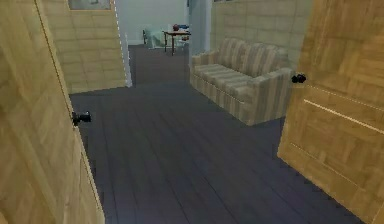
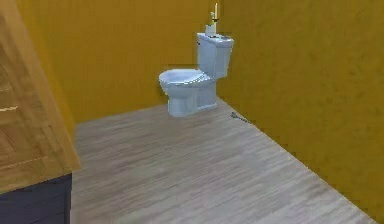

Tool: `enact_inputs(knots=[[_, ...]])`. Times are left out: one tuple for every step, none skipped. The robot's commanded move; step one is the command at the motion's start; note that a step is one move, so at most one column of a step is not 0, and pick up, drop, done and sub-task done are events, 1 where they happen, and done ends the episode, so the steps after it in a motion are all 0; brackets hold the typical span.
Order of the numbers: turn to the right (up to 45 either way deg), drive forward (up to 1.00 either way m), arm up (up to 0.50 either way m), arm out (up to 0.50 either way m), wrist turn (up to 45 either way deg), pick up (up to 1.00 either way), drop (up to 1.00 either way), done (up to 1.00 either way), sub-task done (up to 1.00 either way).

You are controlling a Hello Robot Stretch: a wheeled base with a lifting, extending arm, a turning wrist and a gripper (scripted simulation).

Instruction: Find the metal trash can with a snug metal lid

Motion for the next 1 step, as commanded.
enact_inputs(knots=[[0.0,1.0,0.0,0.0,0.0,0.0,0.0,0.0,0.0]])
